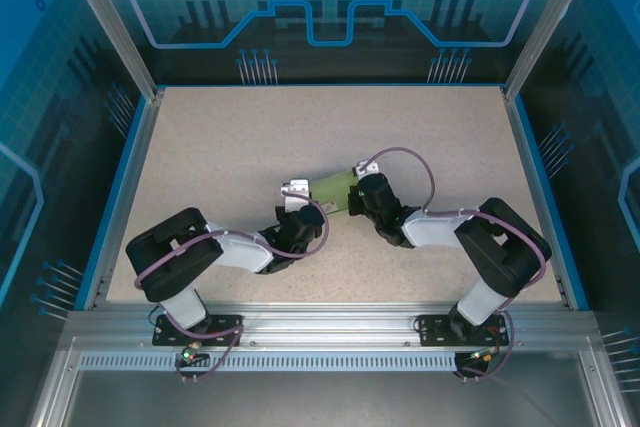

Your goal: Fold the paper box

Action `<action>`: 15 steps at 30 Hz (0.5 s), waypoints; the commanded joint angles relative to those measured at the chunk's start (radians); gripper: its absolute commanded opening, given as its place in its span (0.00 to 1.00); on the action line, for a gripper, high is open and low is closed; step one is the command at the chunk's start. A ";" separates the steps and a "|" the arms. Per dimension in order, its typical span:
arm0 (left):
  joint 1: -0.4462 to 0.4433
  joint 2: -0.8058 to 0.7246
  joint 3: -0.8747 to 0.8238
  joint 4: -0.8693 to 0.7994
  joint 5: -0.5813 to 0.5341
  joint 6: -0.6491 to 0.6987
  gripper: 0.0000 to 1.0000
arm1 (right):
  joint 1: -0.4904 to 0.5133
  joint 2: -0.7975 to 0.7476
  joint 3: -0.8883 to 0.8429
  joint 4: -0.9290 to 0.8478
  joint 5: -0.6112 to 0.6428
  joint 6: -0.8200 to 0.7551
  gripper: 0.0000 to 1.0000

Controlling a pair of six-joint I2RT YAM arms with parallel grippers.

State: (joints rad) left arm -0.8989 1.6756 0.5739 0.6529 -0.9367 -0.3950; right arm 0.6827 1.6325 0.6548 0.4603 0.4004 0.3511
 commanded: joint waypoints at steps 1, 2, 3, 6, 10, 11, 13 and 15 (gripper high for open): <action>-0.012 0.009 -0.028 -0.071 0.049 -0.028 0.15 | 0.027 0.018 -0.034 -0.007 0.008 -0.012 0.01; -0.012 0.004 -0.028 -0.071 0.050 -0.027 0.16 | 0.029 0.018 -0.037 -0.002 0.011 -0.012 0.01; -0.012 -0.001 -0.029 -0.072 0.050 -0.026 0.18 | 0.030 0.018 -0.041 0.003 0.014 -0.012 0.01; -0.012 -0.024 -0.035 -0.076 0.053 -0.024 0.22 | 0.031 0.017 -0.041 0.002 0.015 -0.014 0.00; -0.013 -0.063 -0.045 -0.092 0.059 -0.026 0.30 | 0.033 0.013 -0.041 0.002 0.018 -0.014 0.00; -0.013 -0.074 -0.049 -0.096 0.059 -0.027 0.32 | 0.034 0.013 -0.040 0.002 0.020 -0.014 0.01; -0.014 -0.102 -0.062 -0.108 0.064 -0.034 0.36 | 0.037 0.010 -0.041 0.000 0.024 -0.015 0.00; -0.014 -0.135 -0.077 -0.123 0.070 -0.040 0.40 | 0.038 0.008 -0.042 -0.002 0.029 -0.014 0.00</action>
State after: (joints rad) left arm -0.9054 1.5902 0.5228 0.5591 -0.8764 -0.4122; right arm 0.6979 1.6325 0.6338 0.4816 0.4160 0.3401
